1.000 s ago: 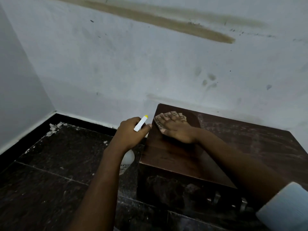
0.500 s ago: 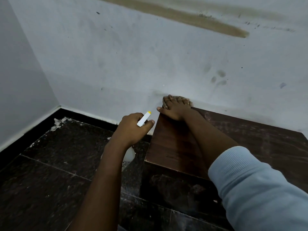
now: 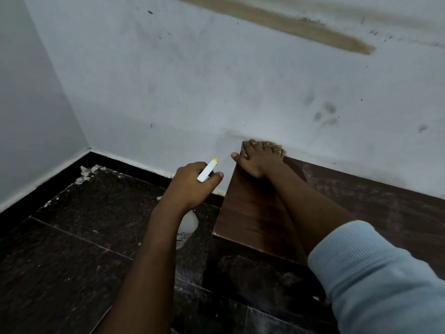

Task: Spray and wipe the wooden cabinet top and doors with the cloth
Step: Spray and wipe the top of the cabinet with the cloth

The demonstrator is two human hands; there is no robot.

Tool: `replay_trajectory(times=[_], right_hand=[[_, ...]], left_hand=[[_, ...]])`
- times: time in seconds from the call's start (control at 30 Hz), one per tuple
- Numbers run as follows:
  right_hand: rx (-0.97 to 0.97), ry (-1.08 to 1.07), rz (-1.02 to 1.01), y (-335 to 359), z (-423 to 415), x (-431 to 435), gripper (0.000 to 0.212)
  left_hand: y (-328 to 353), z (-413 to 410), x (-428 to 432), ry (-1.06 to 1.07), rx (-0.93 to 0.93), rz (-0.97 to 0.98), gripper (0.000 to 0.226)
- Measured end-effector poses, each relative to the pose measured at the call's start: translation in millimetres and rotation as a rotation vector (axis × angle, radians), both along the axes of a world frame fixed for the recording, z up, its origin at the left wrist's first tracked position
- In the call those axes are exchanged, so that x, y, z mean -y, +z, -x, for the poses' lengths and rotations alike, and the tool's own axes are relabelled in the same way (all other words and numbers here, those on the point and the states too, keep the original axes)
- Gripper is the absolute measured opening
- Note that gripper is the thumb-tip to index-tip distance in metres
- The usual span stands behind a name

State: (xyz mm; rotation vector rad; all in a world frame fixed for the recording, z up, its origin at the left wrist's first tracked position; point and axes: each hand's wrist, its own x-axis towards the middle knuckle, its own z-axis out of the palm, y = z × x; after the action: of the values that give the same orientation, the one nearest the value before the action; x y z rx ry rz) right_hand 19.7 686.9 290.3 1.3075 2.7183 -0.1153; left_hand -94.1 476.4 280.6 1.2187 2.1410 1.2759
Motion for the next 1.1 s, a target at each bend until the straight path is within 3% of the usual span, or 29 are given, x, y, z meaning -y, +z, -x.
replay_trajectory(times=[0.13,0.6,0.77,1.1], right_hand=[[0.023,0.006,-0.023,-5,-3,15,0.097],[0.121,0.081,-0.064,3,-18,12,0.095],[0.02,0.023,-0.002,4,-8,7,0.09],[-0.005,0.214,0.102,1,-69,139,0.095]], left_hand=[[9,3,5,-0.003,-0.048,-0.014,0.048],[12,2,13,-0.014,0.009,-0.05,0.048],[13,1,12,-0.028,0.022,-0.025,0.046],[34,-3,20,-0.056,-0.066,-0.002,0.053]])
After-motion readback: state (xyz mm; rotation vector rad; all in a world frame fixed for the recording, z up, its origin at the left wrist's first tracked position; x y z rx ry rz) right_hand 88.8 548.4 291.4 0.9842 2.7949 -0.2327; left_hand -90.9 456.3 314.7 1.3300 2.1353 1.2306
